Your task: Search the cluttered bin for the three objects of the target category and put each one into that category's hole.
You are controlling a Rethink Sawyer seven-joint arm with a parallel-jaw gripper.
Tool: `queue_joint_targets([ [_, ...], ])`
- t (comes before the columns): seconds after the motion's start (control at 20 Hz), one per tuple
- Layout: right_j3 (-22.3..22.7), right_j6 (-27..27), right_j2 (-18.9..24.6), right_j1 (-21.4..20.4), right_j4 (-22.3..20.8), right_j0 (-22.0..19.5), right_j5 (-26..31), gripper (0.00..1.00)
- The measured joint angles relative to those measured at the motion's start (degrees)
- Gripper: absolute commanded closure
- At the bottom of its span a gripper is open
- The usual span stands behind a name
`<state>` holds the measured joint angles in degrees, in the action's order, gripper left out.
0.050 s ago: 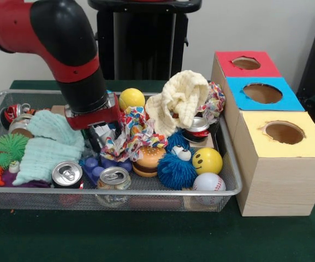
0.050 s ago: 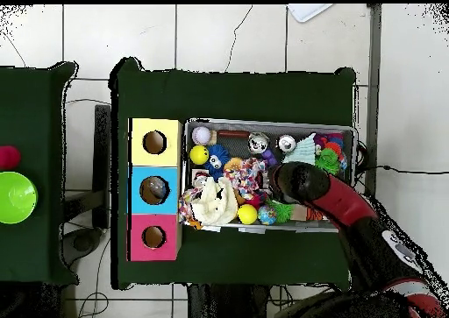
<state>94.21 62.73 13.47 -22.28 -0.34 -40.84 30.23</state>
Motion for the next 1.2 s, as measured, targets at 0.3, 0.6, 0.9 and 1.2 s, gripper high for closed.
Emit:
queue_joint_targets([
  [0.3, 2.71, 0.00, 3.27, 0.90, 4.91, -4.18, -0.04, 0.00],
  [0.6, 3.66, 0.00, 4.30, 1.05, 6.12, -4.45, -0.06, 0.00],
  [0.9, 3.98, 0.00, 5.00, 1.04, 6.88, -4.44, -0.05, 0.00],
  [1.2, 5.54, 0.00, 6.53, 0.67, 8.80, -4.77, -0.07, 0.00],
])
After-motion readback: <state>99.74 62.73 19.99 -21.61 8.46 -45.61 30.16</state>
